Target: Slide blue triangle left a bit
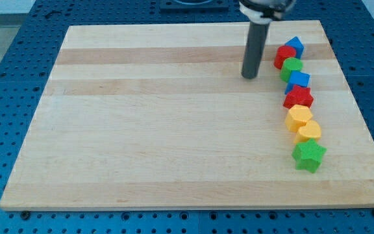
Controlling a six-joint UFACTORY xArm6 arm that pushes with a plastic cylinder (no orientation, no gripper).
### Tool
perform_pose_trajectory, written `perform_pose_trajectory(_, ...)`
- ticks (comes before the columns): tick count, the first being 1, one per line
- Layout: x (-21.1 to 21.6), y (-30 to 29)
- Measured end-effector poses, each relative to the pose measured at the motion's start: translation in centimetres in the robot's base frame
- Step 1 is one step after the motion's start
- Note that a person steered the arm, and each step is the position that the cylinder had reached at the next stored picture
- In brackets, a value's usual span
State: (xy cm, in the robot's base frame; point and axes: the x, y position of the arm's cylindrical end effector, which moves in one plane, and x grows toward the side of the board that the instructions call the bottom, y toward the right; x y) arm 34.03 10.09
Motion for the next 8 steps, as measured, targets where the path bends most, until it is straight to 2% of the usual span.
perform_pose_trajectory(1, -5.9, -2.6)
perform_pose_trajectory(2, -10.7, -2.2)
perform_pose_trajectory(3, -12.8, 2.9)
perform_pose_trajectory(5, -9.1, 15.6)
perform_pose_trajectory(6, -7.3, 18.6)
perform_pose_trajectory(8, -6.9, 19.8)
